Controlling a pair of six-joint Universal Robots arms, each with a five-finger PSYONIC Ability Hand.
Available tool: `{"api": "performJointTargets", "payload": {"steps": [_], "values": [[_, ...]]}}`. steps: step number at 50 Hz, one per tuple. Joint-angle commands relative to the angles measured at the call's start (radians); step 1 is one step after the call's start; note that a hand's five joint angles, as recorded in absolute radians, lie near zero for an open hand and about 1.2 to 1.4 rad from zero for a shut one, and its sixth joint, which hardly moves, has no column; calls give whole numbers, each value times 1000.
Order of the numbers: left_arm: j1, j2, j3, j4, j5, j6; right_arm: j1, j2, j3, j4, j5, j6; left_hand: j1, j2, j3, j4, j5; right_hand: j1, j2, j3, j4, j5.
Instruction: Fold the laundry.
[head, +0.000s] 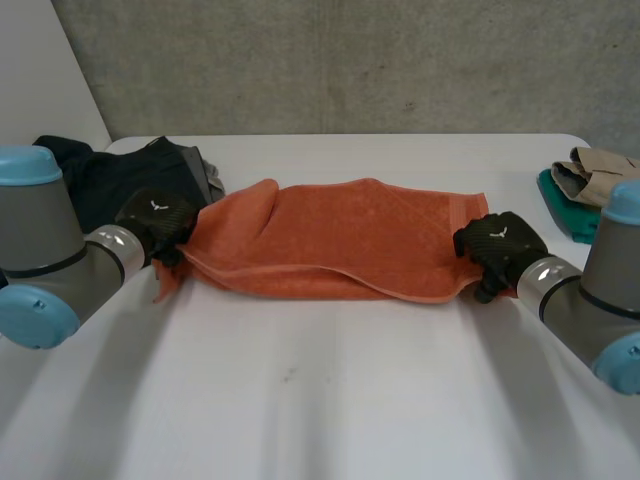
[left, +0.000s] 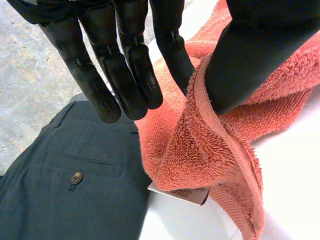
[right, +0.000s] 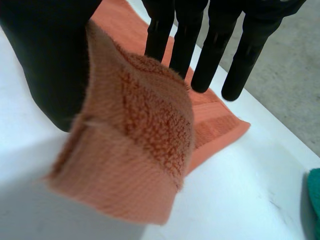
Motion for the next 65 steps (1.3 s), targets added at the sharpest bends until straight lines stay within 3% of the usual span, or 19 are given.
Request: {"api": "performJointTargets", "payload": {"steps": [1,2,6,12,18,23,25,31,38,44,50,54,56,65], "values": [[-11,-19,51,-72,-4,4,7,-13,82,-127,-21,-20,205,181,189,179,192,584,590,584,594,591],[-11,-19,54,-80,-6,5,7,-21,94,-141,-21,-23,208,184,192,182,195,684,690,684,694,691],[-10,-2,57,-121,-15,27,13,-93,163,-207,-32,-35,310,287,294,284,297,709,715,709,719,716],[-14,174,19,-233,-17,117,1,-289,202,-190,-58,-31,310,287,294,284,297,709,715,709,719,716],[-17,475,11,-295,-10,153,-59,-502,80,61,-29,-3,310,287,294,284,297,709,715,709,719,716],[-19,624,43,-318,26,139,-134,-541,-71,295,-44,49,310,287,294,284,297,709,715,709,719,716],[-19,610,59,-336,40,137,-151,-536,-126,390,-75,60,310,287,294,284,297,709,715,709,719,716],[-17,442,104,-381,39,143,-146,-460,-186,421,-102,63,310,287,294,284,297,709,715,709,719,716],[-20,204,215,-364,23,208,-96,-259,-267,390,-43,64,310,287,294,284,297,709,715,709,719,716],[-31,47,503,-307,23,231,-39,-102,-431,215,65,83,310,287,294,284,297,709,715,709,719,716],[-43,63,800,-139,-30,69,-22,-84,-550,-199,134,184,310,287,294,284,297,709,715,709,719,716],[-46,109,859,-24,-79,-57,-19,-110,-556,-450,169,279,310,287,294,284,297,709,715,709,719,716],[-48,122,858,6,-80,-90,-17,-119,-557,-471,183,299,310,287,294,284,297,709,715,709,719,716],[-31,172,648,-17,-55,-88,-16,-147,-538,-225,162,296,310,287,294,284,297,709,715,709,719,716]]}}
